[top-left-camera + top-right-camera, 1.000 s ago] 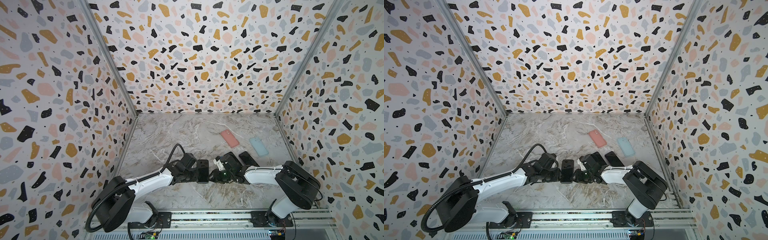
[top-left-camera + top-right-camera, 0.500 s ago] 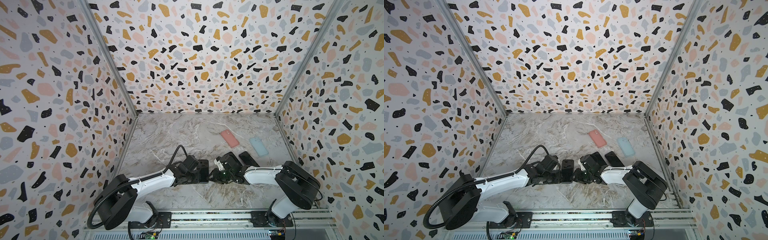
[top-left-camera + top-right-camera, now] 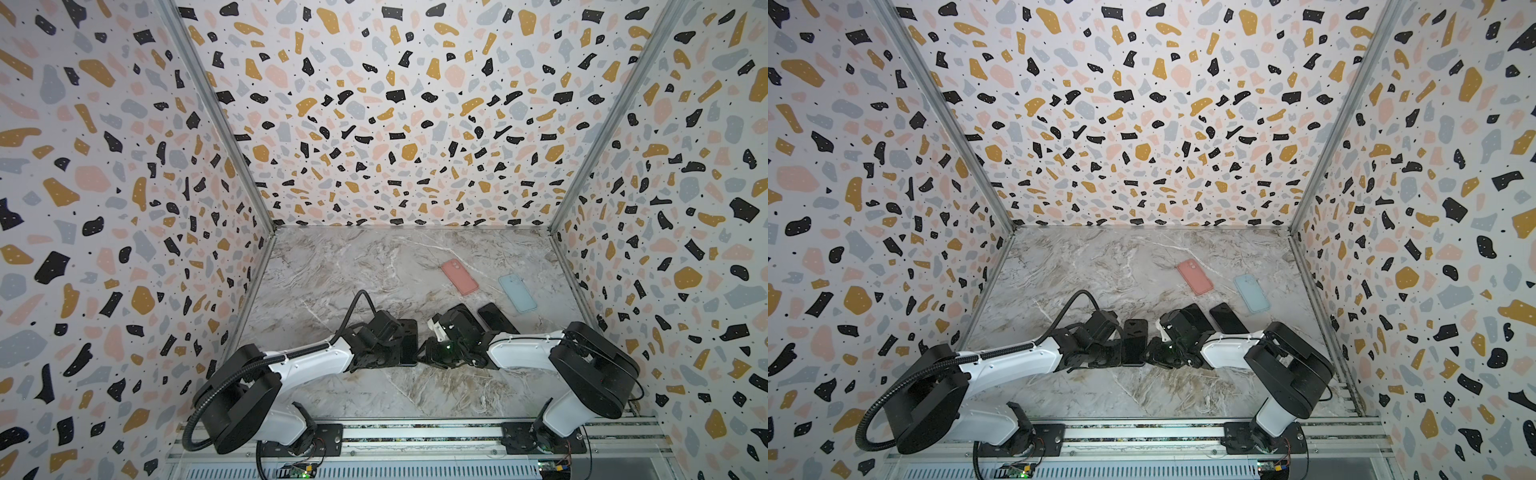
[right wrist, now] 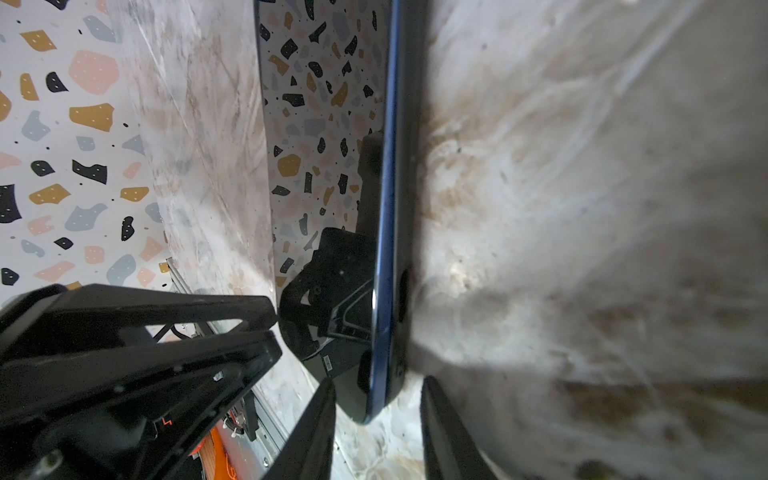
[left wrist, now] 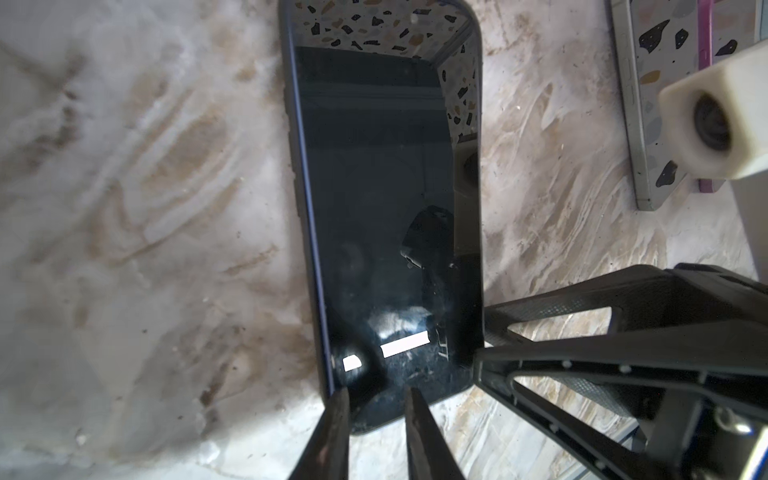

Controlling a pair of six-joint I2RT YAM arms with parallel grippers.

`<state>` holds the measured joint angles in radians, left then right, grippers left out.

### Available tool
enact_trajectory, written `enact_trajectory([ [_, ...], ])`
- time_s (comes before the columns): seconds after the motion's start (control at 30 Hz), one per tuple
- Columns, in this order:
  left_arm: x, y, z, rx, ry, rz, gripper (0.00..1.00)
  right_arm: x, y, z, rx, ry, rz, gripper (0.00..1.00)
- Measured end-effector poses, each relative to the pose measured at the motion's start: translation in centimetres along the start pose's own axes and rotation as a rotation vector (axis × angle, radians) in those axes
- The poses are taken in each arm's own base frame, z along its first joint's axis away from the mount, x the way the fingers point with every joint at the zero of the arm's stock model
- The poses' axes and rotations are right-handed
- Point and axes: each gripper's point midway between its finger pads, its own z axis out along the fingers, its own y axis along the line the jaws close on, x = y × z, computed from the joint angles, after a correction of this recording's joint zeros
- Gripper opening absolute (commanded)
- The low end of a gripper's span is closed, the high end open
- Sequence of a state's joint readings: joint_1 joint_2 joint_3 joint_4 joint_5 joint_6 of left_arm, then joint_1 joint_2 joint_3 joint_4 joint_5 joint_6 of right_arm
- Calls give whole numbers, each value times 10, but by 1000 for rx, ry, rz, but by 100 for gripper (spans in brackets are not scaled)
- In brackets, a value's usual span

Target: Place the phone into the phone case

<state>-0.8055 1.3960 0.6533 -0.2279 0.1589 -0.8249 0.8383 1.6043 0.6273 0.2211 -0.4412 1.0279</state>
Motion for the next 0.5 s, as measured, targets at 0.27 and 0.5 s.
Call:
enact_trajectory([
  [0.27, 1, 0, 0, -1, 0, 1, 27, -1, 1, 1, -7, 0, -3, 36],
  [0.5, 1, 2, -4, -13, -7, 0, 27, -1, 1, 1, -7, -1, -3, 35],
])
